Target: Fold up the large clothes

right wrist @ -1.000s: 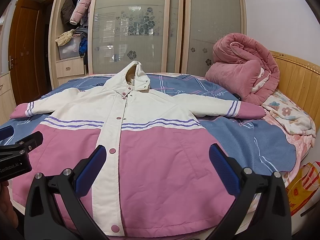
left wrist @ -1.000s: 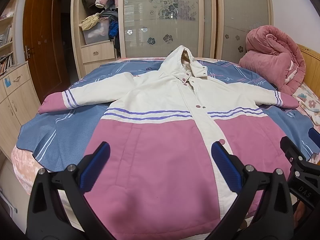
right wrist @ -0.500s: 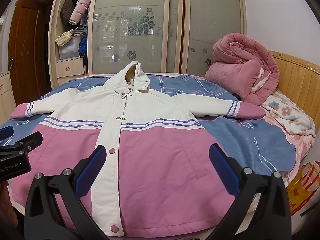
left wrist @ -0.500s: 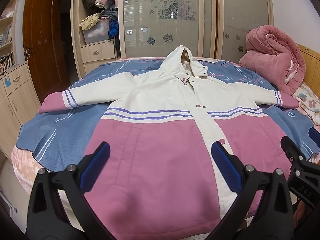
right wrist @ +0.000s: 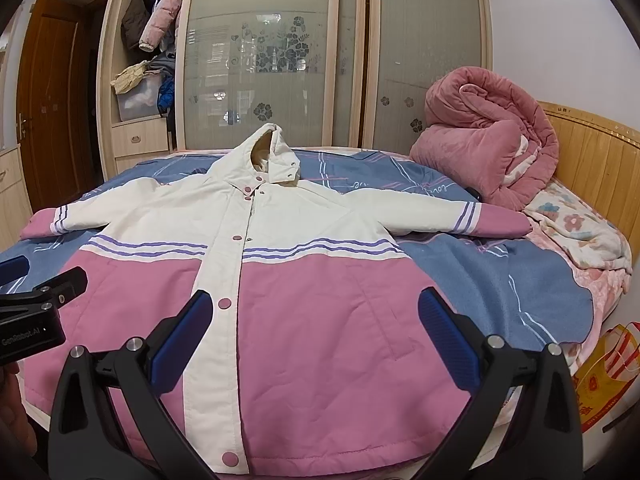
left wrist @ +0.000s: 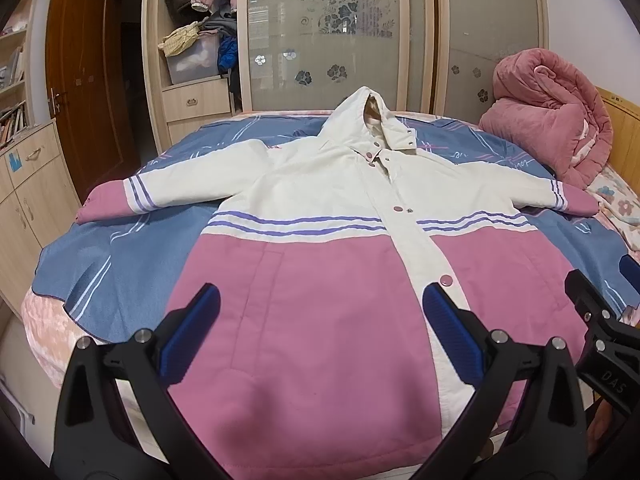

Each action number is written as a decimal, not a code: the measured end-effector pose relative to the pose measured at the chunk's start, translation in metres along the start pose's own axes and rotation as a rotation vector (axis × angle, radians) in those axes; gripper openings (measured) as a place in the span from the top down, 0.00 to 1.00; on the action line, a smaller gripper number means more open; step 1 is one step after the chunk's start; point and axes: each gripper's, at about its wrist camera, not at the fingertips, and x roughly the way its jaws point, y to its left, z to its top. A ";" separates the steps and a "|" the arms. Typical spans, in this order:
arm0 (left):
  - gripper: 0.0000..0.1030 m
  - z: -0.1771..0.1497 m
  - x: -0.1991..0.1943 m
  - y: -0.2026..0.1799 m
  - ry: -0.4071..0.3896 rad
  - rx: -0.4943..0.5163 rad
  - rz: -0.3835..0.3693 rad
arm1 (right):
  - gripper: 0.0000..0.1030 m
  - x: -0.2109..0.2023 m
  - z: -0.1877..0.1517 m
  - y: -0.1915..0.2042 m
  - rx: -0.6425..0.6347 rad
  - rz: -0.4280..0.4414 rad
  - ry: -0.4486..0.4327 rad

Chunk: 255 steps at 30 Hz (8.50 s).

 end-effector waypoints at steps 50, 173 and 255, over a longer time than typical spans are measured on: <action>0.02 -0.018 0.054 0.398 -0.235 -1.122 -0.381 | 0.01 0.032 -0.004 -0.058 0.167 0.184 -0.037; 0.02 -0.002 0.055 0.029 -0.066 0.016 0.067 | 0.01 0.087 -0.024 -0.040 0.109 0.122 0.098; 0.02 0.016 0.088 0.025 -0.062 0.013 0.005 | 0.14 0.370 0.138 -0.113 0.457 0.264 0.527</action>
